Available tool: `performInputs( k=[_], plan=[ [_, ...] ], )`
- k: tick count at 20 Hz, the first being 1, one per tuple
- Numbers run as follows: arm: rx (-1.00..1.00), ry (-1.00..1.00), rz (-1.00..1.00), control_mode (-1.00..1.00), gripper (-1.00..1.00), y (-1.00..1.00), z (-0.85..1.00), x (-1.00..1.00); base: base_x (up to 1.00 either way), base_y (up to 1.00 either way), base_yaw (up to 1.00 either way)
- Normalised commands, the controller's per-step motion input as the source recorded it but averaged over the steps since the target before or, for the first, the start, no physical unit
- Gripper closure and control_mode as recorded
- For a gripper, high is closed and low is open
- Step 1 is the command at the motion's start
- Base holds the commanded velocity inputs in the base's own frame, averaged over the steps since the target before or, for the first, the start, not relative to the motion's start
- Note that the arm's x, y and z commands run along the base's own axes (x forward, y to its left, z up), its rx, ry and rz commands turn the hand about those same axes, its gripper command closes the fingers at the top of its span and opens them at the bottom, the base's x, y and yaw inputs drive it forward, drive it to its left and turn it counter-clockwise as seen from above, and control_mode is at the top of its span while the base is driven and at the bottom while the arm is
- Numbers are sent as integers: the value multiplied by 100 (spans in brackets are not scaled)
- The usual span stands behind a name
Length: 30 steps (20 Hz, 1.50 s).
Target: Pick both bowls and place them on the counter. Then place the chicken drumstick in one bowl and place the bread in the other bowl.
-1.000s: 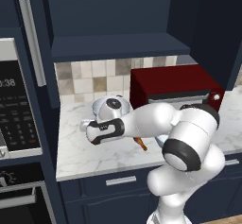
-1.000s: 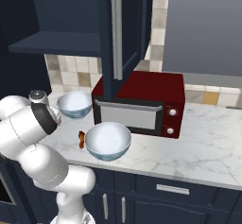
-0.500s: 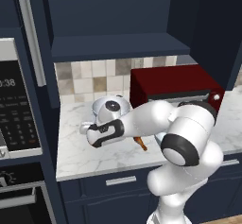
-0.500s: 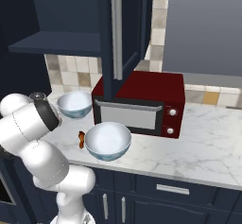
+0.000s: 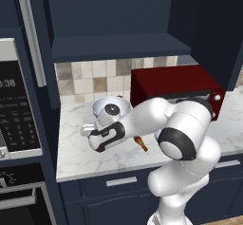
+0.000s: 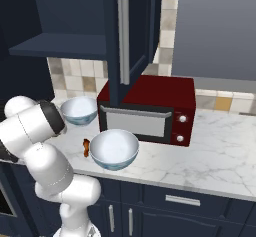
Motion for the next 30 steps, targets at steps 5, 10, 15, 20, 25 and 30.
performInputs(
  k=[5,10,15,20,25,30],
  plan=[
    [0,0,0,-100,-100,10,-2,18,0,0,0],
    [0,0,0,-100,-100,11,-6,15,0,0,0],
    [-1,0,0,-100,-100,6,-18,3,0,0,0],
    [-1,0,0,-100,-100,5,-20,2,0,0,0],
    [0,0,0,-100,-100,0,-18,3,0,0,0],
    [0,0,0,-100,-100,1,-7,7,0,0,0]
  ],
)
